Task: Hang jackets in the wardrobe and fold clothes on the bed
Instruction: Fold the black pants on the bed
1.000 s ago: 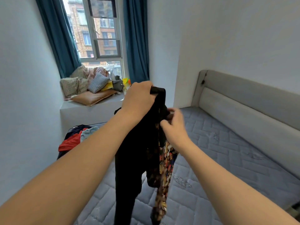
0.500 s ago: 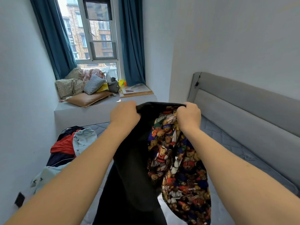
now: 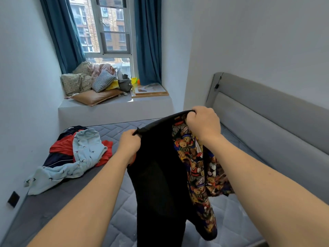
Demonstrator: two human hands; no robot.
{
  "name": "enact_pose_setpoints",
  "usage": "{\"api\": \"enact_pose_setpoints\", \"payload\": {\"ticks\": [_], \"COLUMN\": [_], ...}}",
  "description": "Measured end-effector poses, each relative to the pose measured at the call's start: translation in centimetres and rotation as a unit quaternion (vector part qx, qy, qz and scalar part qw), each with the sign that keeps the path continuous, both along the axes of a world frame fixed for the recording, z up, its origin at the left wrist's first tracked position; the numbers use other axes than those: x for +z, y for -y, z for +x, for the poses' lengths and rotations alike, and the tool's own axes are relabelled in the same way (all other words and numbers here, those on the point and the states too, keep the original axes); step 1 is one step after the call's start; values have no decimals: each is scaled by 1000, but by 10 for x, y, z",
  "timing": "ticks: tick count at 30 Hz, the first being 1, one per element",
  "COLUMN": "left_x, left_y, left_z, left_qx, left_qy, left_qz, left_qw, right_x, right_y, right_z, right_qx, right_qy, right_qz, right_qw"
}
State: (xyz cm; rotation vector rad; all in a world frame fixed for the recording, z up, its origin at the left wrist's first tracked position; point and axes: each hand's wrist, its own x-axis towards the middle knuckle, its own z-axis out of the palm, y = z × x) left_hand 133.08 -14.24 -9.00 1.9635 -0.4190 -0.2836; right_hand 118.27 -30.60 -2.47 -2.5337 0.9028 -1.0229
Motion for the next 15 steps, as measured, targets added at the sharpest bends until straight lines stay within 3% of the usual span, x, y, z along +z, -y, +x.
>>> {"api": "enact_pose_setpoints", "payload": {"ticks": [2,4,6,10,12,15], "left_x": [5,18,40,90,106,109], "left_y": [10,24,39,79,110,169], "left_z": [-9,-14,-19,-25,-25,-17], "left_qx": [-44,-100,-199,-427,-464,-444], "left_qy": [-11,46,38,-66,-79,-53], "left_qz": [-65,-34,8,165,225,308], "left_qw": [997,993,979,887,853,840], "right_x": [-1,0,3,6,4,-9], "right_y": [17,42,72,132,163,216], "right_z": [-14,-31,-52,-88,-92,-83], "right_qx": [-17,-53,-94,-142,-146,-138], "right_qy": [-7,-27,-48,-104,-125,-160], "right_qz": [-43,-84,-112,-163,-180,-178], "right_qw": [999,995,988,971,965,961]}}
